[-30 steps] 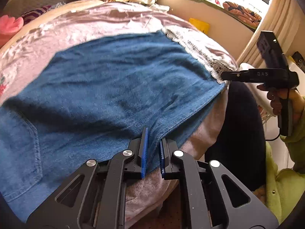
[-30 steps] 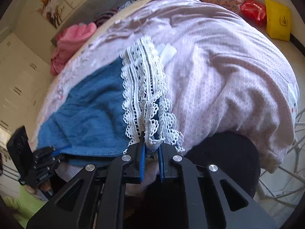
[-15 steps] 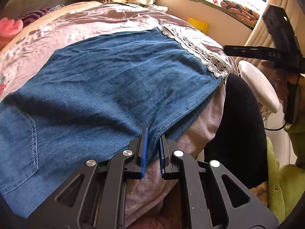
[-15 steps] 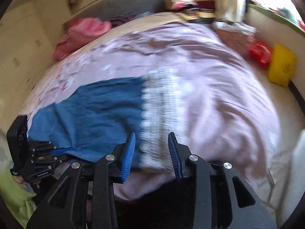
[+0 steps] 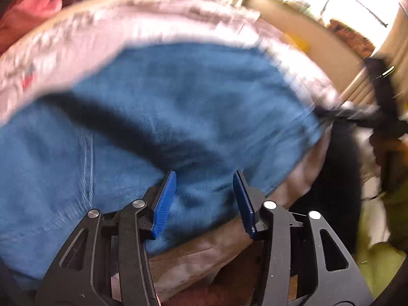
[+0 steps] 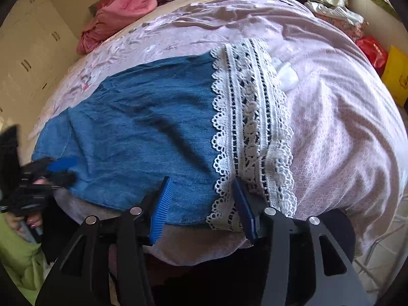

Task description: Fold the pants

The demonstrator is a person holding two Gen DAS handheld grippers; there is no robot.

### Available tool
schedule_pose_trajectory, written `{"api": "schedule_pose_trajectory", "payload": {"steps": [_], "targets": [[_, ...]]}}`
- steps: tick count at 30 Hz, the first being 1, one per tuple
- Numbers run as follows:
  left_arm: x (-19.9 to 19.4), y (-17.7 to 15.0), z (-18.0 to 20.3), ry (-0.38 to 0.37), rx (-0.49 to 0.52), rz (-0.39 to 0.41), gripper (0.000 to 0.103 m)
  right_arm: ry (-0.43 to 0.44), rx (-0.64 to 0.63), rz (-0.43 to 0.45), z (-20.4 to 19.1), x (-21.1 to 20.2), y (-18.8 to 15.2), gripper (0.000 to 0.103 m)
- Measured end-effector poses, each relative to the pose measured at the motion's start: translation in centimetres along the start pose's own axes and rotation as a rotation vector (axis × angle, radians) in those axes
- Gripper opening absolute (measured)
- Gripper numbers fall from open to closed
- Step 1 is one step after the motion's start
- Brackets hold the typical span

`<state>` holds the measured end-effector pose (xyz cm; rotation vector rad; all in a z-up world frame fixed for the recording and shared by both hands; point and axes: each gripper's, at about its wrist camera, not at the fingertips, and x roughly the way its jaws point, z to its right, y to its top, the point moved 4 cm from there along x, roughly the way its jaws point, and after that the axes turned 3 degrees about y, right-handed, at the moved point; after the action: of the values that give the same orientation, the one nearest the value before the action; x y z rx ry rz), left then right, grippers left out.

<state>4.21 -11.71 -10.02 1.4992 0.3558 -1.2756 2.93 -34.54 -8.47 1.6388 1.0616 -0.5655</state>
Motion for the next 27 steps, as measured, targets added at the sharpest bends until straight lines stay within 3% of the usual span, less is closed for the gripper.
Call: {"api": "schedule_pose_trajectory", "payload": {"steps": [2, 4, 6, 10, 14, 17, 19, 21, 23, 26, 27], "targets": [[-0.2, -0.1, 0.5, 0.019, 0.045, 0.009, 0.036, 0.003, -0.018, 0.059, 0.2, -1.4, 1.5, 0.06], [-1.3, 0.9, 0.5, -0.007, 0.044, 0.014, 0.036, -0.009, -0.005, 0.108, 1.5, -2.3, 3.6, 0.062], [-3.0, 2.9, 0.1, -0.025, 0.033, 0.078, 0.038, 0.013, 0.016, 0.126, 2.9, -2.0, 6.0, 0.062], [-3.3, 8.8, -2.9, 0.067, -0.018, 0.114, 0.041, 0.059, 0.048, 0.119, 5.5, 0.1, 10.3, 0.062], [-0.4, 13.4, -6.9, 0.05, -0.146, 0.057, 0.04, 0.122, 0.093, 0.073, 7.2, 2.9, 13.3, 0.062], [2.1, 14.5, -8.7, 0.05, -0.17, 0.0, 0.04, 0.179, 0.08, 0.022, 7.7, 5.0, 14.3, 0.063], [3.6, 14.3, -10.0, -0.011, -0.235, -0.054, 0.039, 0.223, 0.089, -0.031, 8.1, 6.7, 14.1, 0.062], [4.7, 14.0, -10.2, -0.051, -0.264, -0.084, 0.038, 0.247, 0.109, -0.048, 8.6, 7.5, 13.9, 0.06], [4.8, 14.0, -10.2, -0.081, -0.276, -0.081, 0.035, 0.281, 0.091, -0.04, 8.2, 7.3, 13.8, 0.043], [5.2, 14.1, -10.5, -0.163, -0.34, -0.091, 0.023, 0.335, 0.06, -0.034, 6.9, 6.9, 13.3, 0.028], [5.4, 14.2, -10.6, -0.172, -0.347, -0.094, 0.019, 0.344, 0.052, -0.033, 6.5, 6.8, 13.2, 0.028]]}}
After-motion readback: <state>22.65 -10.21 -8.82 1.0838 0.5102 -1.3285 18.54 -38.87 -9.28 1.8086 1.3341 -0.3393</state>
